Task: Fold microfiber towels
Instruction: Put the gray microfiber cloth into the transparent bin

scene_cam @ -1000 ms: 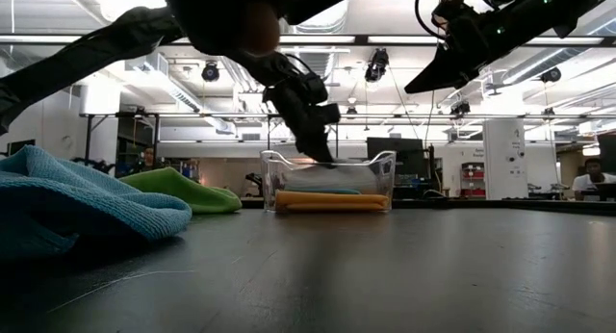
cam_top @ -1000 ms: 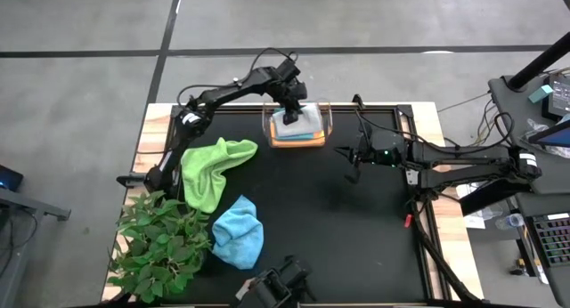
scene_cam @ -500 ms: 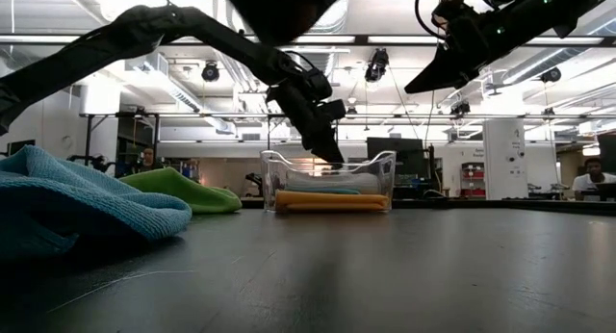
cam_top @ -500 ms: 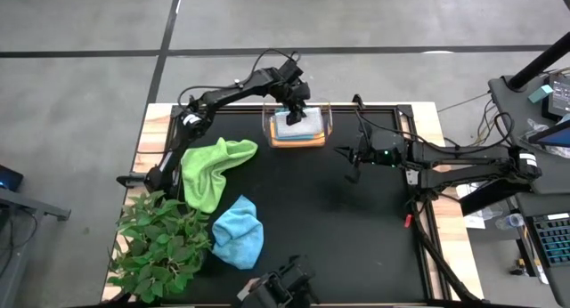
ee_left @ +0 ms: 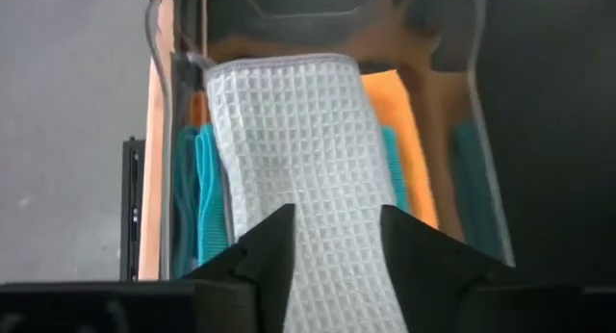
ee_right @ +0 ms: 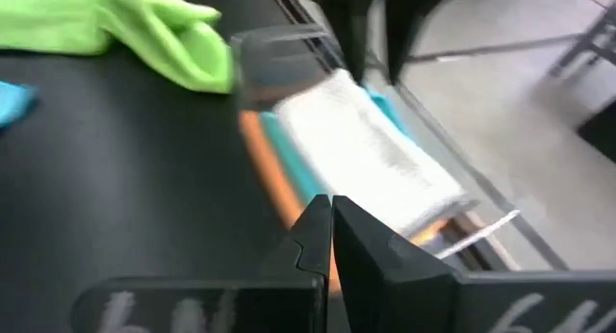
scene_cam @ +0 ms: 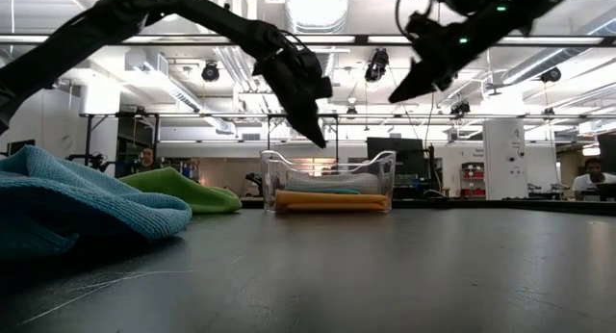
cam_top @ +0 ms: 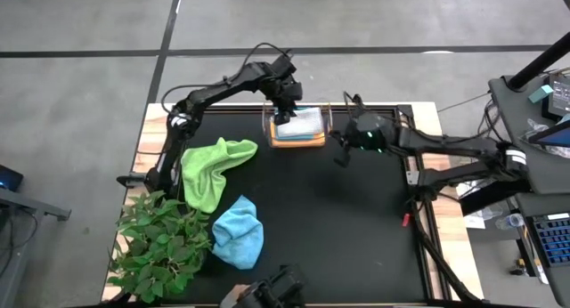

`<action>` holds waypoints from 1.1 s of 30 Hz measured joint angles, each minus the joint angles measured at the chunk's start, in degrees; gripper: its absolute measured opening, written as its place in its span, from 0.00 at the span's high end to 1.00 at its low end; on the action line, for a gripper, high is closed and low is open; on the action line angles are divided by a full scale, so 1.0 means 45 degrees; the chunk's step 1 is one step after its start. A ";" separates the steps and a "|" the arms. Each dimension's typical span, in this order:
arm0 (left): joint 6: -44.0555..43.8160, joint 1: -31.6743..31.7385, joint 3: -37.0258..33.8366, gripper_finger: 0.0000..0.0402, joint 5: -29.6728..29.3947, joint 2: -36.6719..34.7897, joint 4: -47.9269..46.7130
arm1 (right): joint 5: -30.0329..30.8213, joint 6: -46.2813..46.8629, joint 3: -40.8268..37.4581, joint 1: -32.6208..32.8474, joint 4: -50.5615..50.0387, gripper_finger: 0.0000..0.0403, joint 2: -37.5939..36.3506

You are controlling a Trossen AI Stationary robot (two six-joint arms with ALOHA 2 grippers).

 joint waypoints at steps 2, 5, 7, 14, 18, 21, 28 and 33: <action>0.0020 -0.0012 -0.0270 0.72 0.0007 -0.0224 0.0049 | -0.0007 -0.0467 0.0910 -0.0488 -0.0498 0.98 0.0692; 0.0042 -0.0012 -0.0826 0.80 0.0012 -0.0348 -0.0041 | -0.0099 -0.1418 0.2469 -0.1204 -0.1501 0.98 0.1851; 0.0031 -0.0012 -0.1286 0.84 0.0016 -0.0391 -0.0077 | -0.0287 -0.2076 0.3617 -0.1750 -0.2438 0.98 0.2668; 0.0804 0.0106 -0.3093 0.94 0.0046 -0.0988 -0.0017 | -0.1555 -0.3782 0.7654 -0.3615 -0.5680 0.98 0.5536; 0.1048 0.0229 -0.3905 0.96 0.0053 -0.1715 0.0514 | -0.2588 -0.4996 0.9102 -0.4322 -0.6759 0.98 0.6822; 0.1060 0.0399 -0.4607 0.96 0.0075 -0.2380 0.1391 | -0.2774 -0.5379 0.9905 -0.4660 -0.6758 0.98 0.7742; 0.0950 0.0737 -0.6925 0.96 0.0054 -0.3849 0.4317 | -0.2776 -0.6370 1.0954 -0.5137 -0.7060 0.98 0.9292; 0.0576 0.0707 -0.8342 0.96 0.0064 -0.3991 0.7210 | -0.3917 -0.6836 1.0999 -0.5157 -0.7325 0.98 0.9746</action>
